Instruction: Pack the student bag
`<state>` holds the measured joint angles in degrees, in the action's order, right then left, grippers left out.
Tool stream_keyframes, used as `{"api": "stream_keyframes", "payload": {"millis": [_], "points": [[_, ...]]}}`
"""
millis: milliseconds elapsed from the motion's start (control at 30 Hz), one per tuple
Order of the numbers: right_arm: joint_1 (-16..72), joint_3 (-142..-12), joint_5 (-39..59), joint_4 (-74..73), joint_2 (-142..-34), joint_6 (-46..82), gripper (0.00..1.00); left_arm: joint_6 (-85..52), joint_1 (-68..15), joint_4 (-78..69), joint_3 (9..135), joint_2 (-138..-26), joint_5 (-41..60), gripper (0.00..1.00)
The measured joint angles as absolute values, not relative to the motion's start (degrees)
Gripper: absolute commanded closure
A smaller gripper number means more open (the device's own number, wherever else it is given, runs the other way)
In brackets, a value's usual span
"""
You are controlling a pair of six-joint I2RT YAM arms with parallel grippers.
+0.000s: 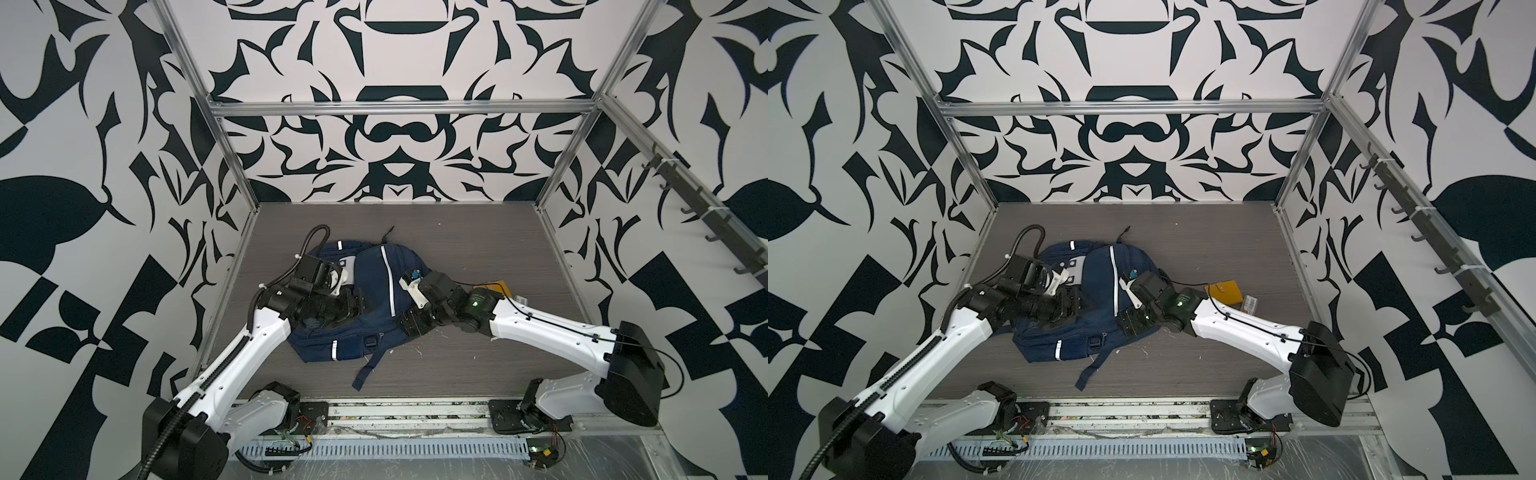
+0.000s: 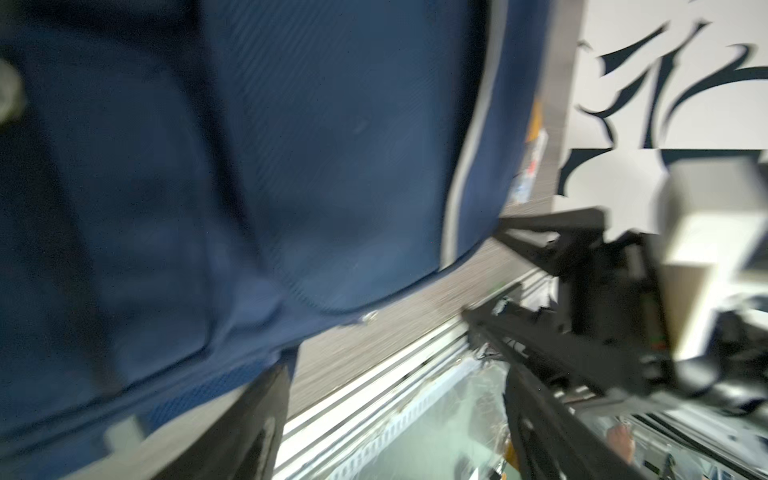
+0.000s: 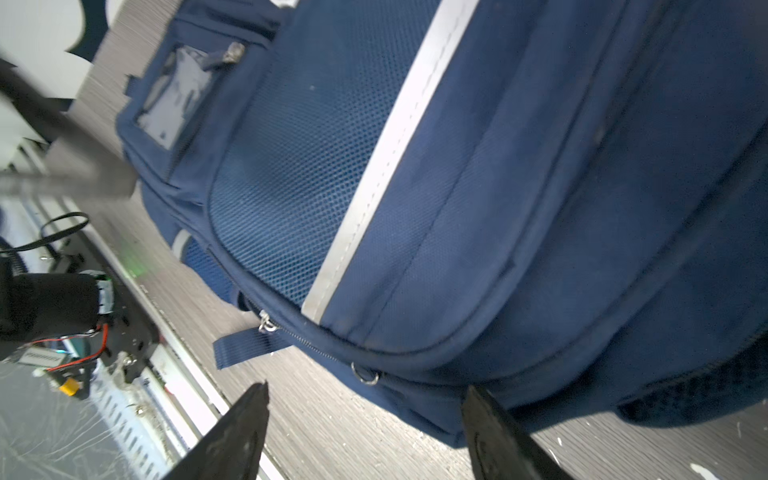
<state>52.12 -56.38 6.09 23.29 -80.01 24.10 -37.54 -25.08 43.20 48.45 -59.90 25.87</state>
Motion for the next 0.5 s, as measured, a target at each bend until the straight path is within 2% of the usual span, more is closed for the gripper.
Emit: {"api": "stream_keyframes", "payload": {"millis": [133, 167, 267, 367, 500], "points": [[49.3, -56.38, 6.2, 23.31, -81.14, 25.52, 0.24, -39.72, -25.08, 44.21, 43.77, -58.26, 23.88, 0.16], [48.16, -56.38, 6.2, 23.29, -81.19, 25.93, 0.24, -40.71, -25.08, 44.16, 42.28, -58.0, 23.33, 0.11], [45.04, -56.38, 6.33, 22.83, -81.17, 27.14, 0.24, -44.21, -25.08, 43.72, 37.8, -56.12, 22.24, 0.1], [42.76, -56.38, 6.28, 22.41, -81.17, 27.97, 0.24, -46.44, -25.02, 44.05, 35.35, -54.39, 20.38, 0.01], [42.06, -56.38, 6.33, 22.41, -81.19, 28.6, 0.25, -48.8, -24.75, 43.13, 35.03, -54.39, 17.72, 0.0]]}}
